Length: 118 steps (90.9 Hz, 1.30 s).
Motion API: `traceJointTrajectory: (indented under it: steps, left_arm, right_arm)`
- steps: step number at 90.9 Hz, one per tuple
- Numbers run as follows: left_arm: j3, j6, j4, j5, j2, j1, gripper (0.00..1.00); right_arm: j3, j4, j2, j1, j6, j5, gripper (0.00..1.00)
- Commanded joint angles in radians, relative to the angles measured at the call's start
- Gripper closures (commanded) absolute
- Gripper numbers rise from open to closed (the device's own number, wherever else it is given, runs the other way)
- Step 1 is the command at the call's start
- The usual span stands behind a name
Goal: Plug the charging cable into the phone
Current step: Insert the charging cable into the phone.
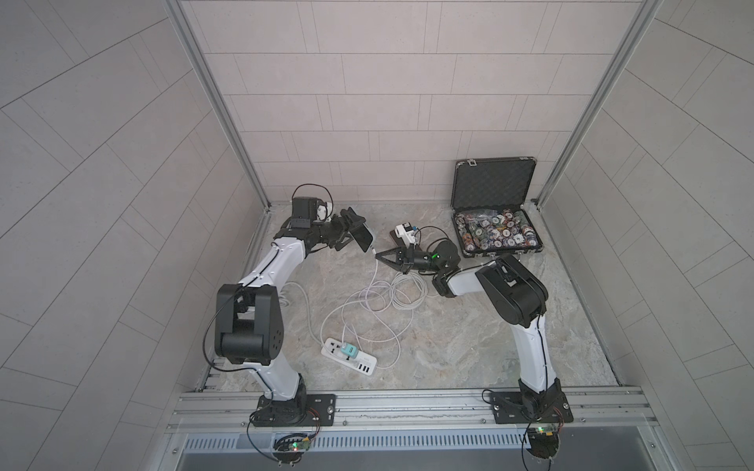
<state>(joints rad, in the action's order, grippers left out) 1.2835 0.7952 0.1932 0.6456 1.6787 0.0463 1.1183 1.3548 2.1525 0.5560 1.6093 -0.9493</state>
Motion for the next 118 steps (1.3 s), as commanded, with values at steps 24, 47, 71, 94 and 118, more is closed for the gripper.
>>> traceJointTrajectory:
  steps: [24, 47, 71, 94, 118]
  left_arm:
    - [-0.014, -0.004, -0.055, 0.047, -0.050, 0.028, 0.38]
    - [-0.024, -0.005, -0.057, 0.062, -0.055, 0.038, 0.39]
    - [-0.028, -0.023, -0.050, 0.095, -0.061, 0.043, 0.42]
    - [-0.025, -0.065, 0.006, 0.132, -0.073, 0.042, 0.44]
    - [-0.016, -0.170, 0.107, 0.129, -0.084, 0.043, 0.45]
  right_arm:
    - [0.024, 0.044, -0.014, -0.004, 0.009, 0.001, 1.00]
    - [0.023, 0.056, -0.005, -0.004, 0.018, 0.003, 1.00]
    - [0.020, 0.053, -0.004, -0.005, 0.017, 0.003, 1.00]
    - [0.015, 0.053, -0.005, -0.010, 0.016, 0.000, 1.00]
    - [0.016, 0.046, -0.010, -0.010, 0.010, -0.003, 1.00]
